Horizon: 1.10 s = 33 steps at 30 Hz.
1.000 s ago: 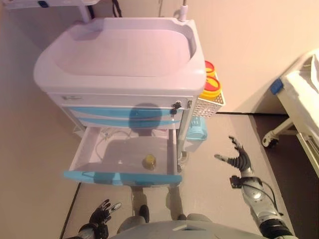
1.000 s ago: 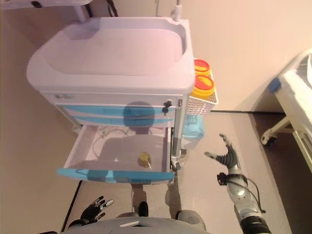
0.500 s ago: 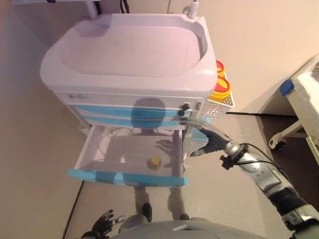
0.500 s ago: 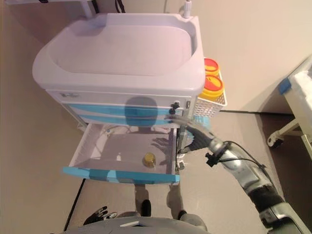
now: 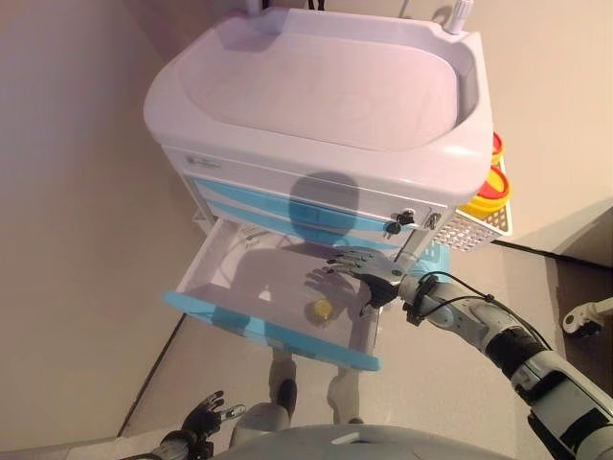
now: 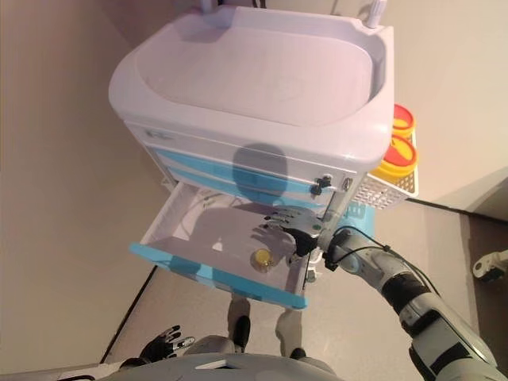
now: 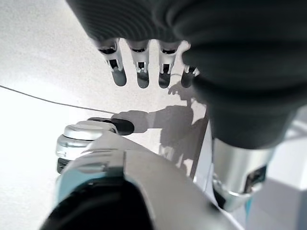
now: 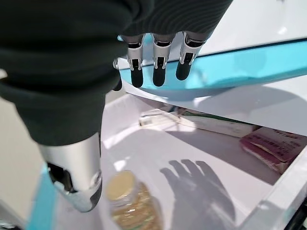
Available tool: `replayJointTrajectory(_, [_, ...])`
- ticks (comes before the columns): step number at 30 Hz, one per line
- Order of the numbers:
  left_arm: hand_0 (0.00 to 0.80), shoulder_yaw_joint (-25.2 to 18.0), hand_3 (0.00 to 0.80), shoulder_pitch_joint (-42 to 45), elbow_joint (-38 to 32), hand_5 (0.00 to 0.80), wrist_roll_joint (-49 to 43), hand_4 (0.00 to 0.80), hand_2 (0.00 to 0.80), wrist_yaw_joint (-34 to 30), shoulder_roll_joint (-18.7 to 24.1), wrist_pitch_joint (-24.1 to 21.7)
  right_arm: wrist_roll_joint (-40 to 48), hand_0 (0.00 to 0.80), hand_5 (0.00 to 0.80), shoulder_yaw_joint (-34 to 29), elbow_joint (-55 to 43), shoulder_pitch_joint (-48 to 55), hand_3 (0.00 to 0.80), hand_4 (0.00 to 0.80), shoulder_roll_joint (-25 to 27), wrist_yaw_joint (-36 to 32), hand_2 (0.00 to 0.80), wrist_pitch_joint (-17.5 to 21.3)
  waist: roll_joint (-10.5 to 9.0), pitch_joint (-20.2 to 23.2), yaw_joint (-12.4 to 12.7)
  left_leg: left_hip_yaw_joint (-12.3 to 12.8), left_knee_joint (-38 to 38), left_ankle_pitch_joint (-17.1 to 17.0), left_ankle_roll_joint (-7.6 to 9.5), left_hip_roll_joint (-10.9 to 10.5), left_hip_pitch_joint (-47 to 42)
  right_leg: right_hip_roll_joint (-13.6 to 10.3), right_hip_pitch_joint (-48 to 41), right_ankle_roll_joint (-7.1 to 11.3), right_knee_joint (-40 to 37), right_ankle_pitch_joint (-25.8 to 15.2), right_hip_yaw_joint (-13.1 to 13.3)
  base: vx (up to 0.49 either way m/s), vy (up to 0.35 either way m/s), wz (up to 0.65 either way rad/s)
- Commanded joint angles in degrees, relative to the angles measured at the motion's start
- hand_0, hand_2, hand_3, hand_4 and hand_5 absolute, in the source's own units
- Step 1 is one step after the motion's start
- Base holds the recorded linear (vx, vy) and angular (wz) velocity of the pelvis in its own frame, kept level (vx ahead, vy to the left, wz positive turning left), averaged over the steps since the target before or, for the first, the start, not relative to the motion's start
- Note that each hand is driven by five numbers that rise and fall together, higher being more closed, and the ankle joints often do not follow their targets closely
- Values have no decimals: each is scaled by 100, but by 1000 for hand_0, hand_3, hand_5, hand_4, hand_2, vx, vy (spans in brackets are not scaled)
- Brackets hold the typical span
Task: Open the drawer and pick up the medicine
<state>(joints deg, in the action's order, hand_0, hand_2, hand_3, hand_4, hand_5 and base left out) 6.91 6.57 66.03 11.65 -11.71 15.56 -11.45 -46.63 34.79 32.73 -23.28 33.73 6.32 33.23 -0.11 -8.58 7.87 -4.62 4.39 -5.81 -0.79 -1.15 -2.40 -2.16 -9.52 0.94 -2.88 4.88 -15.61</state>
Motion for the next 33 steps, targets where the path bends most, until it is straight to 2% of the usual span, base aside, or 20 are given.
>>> replayJointTrajectory(1, [0, 233, 0, -232, 71, 0, -248, 0, 0, -46, 150, -9, -208, 0, 0, 338, -1, -409, 0, 0, -142, 307, 0, -131, -86, -101, 164, 48, -134, 728, 144, -356, -45, -99, 483, 216, 307, -217, 132, 9, -14, 12])
replayJointTrajectory(8, [0, 248, 0, -205, 130, 0, -375, 0, 0, -80, 140, -145, -571, 0, 0, 442, 709, -412, 0, 0, -401, 513, 0, -379, -55, -123, 300, -68, -92, 668, 131, -371, -11, -103, 473, 213, 289, -225, 13, 18, -16, 7])
replayJointTrajectory(17, [0, 499, 0, -323, -23, 0, -288, 0, 0, -103, 159, -257, -796, 0, 0, 601, 1267, -554, 0, 0, -575, 541, 0, -564, 42, -246, 415, -223, -86, 580, 128, -413, 114, -121, 551, 194, 298, -244, -95, -8, -4, 9])
replayJointTrajectory(25, [0, 570, 0, -246, -93, 0, -276, 0, 0, -76, 138, -315, -663, 0, 0, 560, 1394, -488, 0, 0, -666, 618, 0, -822, 102, -282, 462, -283, -48, 532, 113, -429, 143, -142, 557, 201, 259, -274, -171, 13, 9, 8])
replayJointTrajectory(33, [0, 613, 0, -230, -68, 0, -221, 0, 0, -116, 119, -367, -658, 0, 0, 509, 1422, -528, 0, 0, -746, 694, 0, -898, 182, -366, 451, -304, -66, 507, 113, -458, 220, -173, 643, 195, 307, -267, -199, 0, 4, 0])
